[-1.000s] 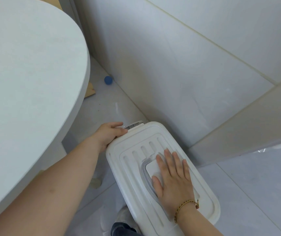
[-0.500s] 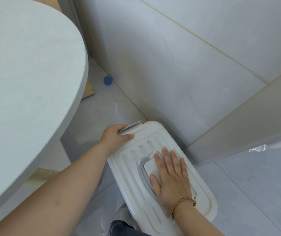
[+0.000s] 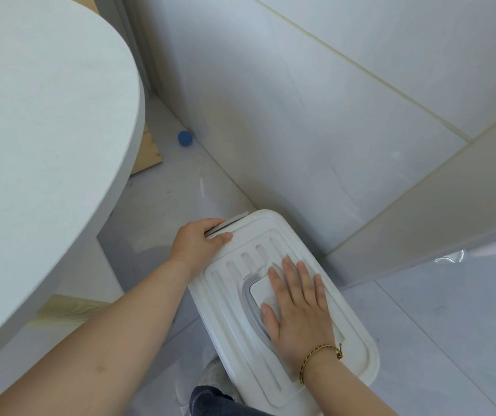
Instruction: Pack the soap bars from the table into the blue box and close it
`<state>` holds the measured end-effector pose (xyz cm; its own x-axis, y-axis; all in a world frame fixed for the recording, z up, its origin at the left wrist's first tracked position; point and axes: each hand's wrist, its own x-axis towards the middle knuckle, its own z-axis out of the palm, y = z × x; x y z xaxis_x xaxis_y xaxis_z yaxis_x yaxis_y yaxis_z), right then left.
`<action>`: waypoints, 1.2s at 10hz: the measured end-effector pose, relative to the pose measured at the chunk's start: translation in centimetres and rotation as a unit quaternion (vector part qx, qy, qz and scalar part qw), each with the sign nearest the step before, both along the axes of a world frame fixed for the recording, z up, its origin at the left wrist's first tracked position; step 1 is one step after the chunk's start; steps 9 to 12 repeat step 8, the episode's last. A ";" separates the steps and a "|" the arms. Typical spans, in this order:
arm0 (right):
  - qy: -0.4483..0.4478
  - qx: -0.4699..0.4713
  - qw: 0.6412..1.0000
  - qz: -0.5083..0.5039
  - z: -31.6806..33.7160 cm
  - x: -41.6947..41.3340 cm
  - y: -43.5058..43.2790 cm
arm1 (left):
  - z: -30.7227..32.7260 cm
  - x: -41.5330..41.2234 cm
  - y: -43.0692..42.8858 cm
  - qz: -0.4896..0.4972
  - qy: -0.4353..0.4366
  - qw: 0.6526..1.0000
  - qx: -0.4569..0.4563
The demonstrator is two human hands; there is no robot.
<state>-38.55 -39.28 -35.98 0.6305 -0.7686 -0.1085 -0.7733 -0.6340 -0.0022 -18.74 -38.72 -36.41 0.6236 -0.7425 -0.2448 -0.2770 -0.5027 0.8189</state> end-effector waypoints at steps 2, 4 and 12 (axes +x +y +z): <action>0.005 0.016 1.000 0.015 0.0 -0.1 0.0 | -0.2 -0.4 0.6 -0.119 -0.200 0.966 0.112; -0.008 0.067 0.998 0.010 0.2 0.0 -0.2 | -0.2 -1.7 3.8 -0.223 -0.277 0.917 0.182; 0.002 0.371 0.927 -0.058 8.3 -0.7 -2.1 | 12.5 -4.3 11.6 -0.252 -0.302 0.899 0.194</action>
